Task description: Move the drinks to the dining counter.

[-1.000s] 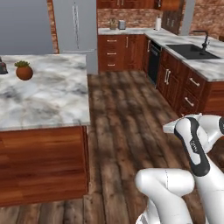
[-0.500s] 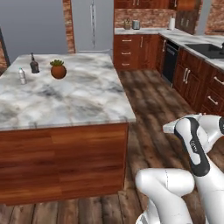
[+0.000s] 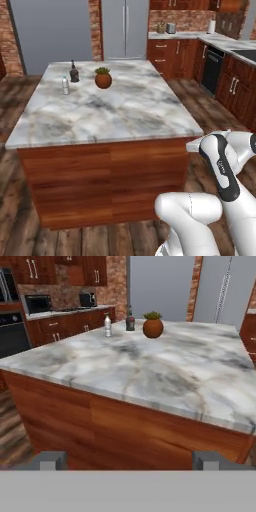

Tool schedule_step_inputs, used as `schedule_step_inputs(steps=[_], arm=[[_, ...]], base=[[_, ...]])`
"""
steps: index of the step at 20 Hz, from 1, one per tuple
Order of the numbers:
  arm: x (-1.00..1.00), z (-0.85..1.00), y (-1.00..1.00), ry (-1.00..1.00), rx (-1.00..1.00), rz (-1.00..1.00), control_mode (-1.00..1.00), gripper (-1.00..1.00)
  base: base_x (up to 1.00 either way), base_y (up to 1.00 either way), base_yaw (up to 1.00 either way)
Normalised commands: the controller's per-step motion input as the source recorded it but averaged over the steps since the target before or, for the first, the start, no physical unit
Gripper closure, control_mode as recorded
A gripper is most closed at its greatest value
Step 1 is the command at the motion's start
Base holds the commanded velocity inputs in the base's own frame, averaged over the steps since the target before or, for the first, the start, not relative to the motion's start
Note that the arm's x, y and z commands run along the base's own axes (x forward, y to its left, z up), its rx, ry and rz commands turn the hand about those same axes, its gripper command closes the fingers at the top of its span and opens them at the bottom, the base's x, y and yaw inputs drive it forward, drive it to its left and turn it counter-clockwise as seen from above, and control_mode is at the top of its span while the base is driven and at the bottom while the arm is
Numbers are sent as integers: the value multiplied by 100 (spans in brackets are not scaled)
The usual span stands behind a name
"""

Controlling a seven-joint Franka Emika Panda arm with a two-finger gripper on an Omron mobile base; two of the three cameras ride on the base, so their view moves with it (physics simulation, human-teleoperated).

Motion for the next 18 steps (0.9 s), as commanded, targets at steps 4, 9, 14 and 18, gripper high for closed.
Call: schedule_step_inputs(steps=[4, 9, 14, 18], arm=[[0, 0, 0, 0, 0, 0, 100, -100], [0, 0, 0, 0, 0, 0, 100, -100], [0, 0, 0, 0, 0, 0, 100, -100], [0, 0, 0, 0, 0, 0, 100, -100]], base=[[0, 92, 0], [0, 91, 0], [0, 88, 0], [0, 86, 0]])
